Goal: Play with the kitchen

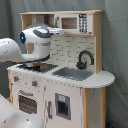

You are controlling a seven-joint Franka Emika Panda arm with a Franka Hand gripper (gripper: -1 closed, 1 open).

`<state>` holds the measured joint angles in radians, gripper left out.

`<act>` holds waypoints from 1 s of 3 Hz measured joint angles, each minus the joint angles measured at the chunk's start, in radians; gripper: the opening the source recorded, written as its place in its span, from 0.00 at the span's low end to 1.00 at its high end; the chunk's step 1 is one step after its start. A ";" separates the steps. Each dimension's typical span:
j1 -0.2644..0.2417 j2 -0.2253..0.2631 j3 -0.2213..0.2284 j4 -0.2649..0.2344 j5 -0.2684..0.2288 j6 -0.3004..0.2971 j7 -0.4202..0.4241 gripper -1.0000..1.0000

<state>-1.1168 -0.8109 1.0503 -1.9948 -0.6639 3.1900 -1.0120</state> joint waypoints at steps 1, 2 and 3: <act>-0.063 0.013 0.053 0.058 0.001 0.000 0.000 1.00; -0.118 0.052 0.116 0.114 0.011 0.000 0.004 1.00; -0.168 0.058 0.168 0.183 0.023 0.000 0.004 1.00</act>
